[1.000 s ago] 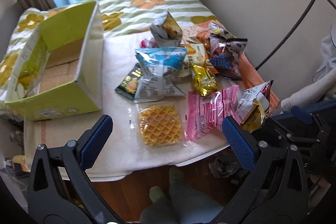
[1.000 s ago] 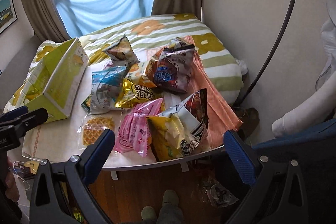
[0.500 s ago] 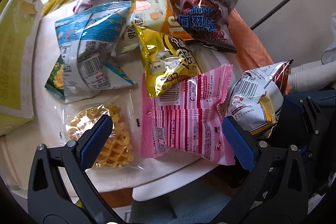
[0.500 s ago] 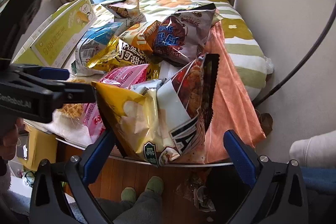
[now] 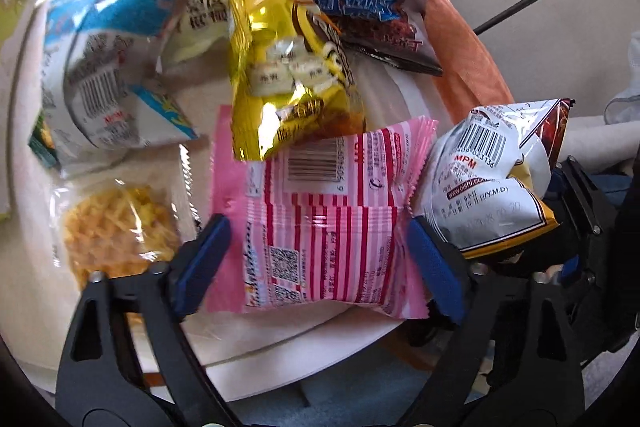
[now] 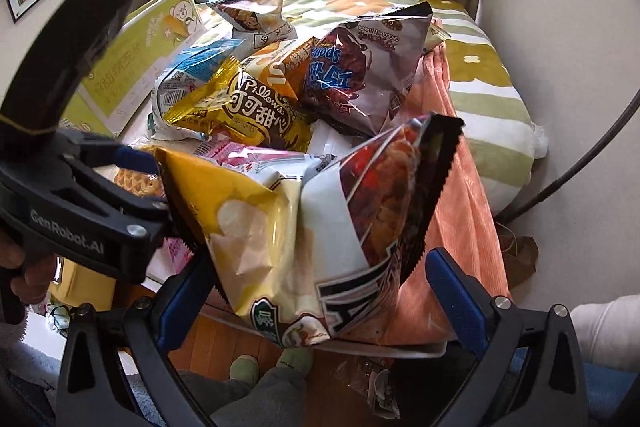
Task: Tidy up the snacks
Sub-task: 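Grasp the pink wafer pack with the left tool while the right tool grasps a chip bag, then carry the pink pack into the box and open the left tool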
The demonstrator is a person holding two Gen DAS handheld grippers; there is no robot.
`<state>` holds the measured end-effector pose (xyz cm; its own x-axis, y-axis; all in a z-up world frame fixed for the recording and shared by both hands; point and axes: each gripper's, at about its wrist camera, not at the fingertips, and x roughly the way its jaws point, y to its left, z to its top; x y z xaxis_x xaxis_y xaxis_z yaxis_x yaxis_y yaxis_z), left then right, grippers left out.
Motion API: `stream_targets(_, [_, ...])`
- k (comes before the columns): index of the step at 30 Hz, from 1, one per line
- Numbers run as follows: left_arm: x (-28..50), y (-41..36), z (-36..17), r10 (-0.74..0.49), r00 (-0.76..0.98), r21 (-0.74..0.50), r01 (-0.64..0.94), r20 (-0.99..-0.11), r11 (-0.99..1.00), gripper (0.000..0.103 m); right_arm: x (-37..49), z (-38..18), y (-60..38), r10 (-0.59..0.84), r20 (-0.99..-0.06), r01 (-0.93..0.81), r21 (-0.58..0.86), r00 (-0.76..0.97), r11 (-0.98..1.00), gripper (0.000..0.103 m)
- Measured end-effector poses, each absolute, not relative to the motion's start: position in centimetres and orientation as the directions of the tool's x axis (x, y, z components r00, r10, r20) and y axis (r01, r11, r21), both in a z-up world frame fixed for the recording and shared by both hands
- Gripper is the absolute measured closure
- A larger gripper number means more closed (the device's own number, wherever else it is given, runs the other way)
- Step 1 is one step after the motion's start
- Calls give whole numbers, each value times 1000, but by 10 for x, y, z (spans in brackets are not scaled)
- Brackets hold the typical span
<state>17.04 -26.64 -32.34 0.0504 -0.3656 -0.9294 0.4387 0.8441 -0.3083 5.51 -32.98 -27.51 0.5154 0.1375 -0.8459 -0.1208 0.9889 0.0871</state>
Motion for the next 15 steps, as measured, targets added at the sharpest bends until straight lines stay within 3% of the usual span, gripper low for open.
stream_targets(8, [160, -272, -327, -347, 90, -270, 459, -934, 846, 35, 56, -279, -331, 167, -844, -172, 90, 511, 981, 6])
stream_targets(11, [161, -269, -317, -338, 104, -256, 460, -935, 850, 37, 55, -279, -330, 171, -843, -176, 92, 511, 980, 14])
stream_targets(13, [151, -255, -306, -346, 109, -262, 457, -932, 850, 40, 53, -279, -330, 196, -841, -184, 117, 505, 976, 26])
stream_targets(15, [148, -253, -303, -345, 114, -259, 458, -932, 850, 40, 51, -278, -329, 198, -840, -183, 120, 506, 976, 29])
